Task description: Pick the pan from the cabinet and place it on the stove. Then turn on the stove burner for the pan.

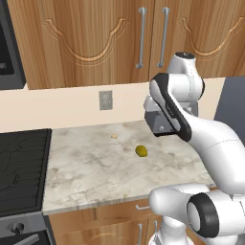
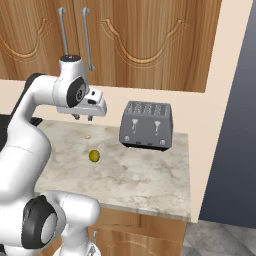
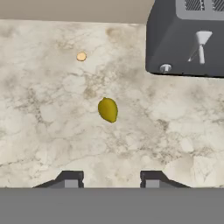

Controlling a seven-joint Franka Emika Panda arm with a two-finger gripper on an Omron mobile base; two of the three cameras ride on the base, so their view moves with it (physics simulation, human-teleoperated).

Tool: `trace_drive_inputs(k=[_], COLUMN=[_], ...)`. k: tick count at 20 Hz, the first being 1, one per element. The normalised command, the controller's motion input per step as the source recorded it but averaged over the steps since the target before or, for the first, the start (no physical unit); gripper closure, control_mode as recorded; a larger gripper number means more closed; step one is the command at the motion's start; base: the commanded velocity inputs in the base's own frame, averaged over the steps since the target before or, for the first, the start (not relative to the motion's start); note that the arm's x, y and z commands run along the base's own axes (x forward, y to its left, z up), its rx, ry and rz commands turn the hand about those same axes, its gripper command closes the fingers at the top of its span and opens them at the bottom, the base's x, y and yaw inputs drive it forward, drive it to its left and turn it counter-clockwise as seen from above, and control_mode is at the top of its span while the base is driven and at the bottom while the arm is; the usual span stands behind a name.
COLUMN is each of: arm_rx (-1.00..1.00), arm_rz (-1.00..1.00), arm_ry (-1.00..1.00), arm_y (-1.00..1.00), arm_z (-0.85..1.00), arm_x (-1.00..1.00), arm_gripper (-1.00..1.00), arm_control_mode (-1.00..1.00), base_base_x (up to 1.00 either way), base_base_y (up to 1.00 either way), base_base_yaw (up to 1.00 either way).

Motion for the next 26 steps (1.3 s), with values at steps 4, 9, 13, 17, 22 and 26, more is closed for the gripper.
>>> trace_drive_inputs(k=[4,9,13,17,22,26], arm_rx=[0.00,0.00,-0.01,-0.02,0.00,0.00], arm_rz=[0.00,-0.05,-0.03,-0.03,-0.01,0.00], arm_ry=[-0.02,-0.24,-0.38,-0.39,-0.32,-0.30], arm_y=[0.00,0.00,-0.04,-0.01,0.00,0.02], arm_z=[0.00,0.05,0.18,0.35,0.52,0.57], arm_x=[-0.10,-0.32,-0.32,-0.10,0.01,0.13], arm_gripper=[-1.00,-1.00,-1.00,-1.00,-1.00,-1.00], arm_control_mode=[-1.00,-1.00,-1.00,-1.00,-1.00,-1.00], base_base_x=[0.00,0.00,0.00,0.00,0.00,0.00], base_base_y=[0.00,0.00,0.00,0.00,0.00,0.00], base_base_yaw=[0.00,0.00,0.00,0.00,0.00,0.00])
